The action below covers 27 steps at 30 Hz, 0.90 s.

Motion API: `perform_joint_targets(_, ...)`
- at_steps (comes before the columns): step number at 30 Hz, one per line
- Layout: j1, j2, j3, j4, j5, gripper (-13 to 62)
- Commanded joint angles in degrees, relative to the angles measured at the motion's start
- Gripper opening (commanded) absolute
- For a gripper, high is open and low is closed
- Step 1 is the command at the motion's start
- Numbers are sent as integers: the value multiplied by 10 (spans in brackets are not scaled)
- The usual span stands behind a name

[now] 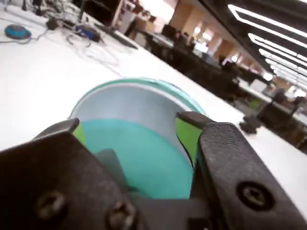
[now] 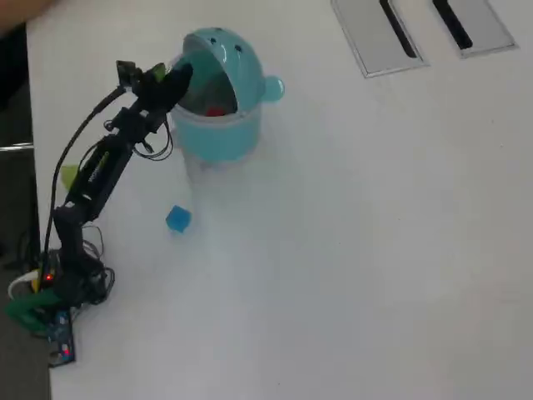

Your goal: Grasp RGB lego blocks and put them in the bin one by one.

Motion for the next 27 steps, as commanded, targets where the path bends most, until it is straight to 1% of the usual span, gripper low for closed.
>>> perform_joint_targets(1,-7,55,-5,-19,16,340)
perform_joint_targets(6,5,98,83,-64,16,343)
perform_joint_targets(12,3,158,229,-150,18,346)
perform_joint_targets(18,-5,209,349,-184,25,352)
perform_joint_targets(23,-9,238,409,-200,72,354)
perform_joint_targets(27,-16,239,427,-200,105,353)
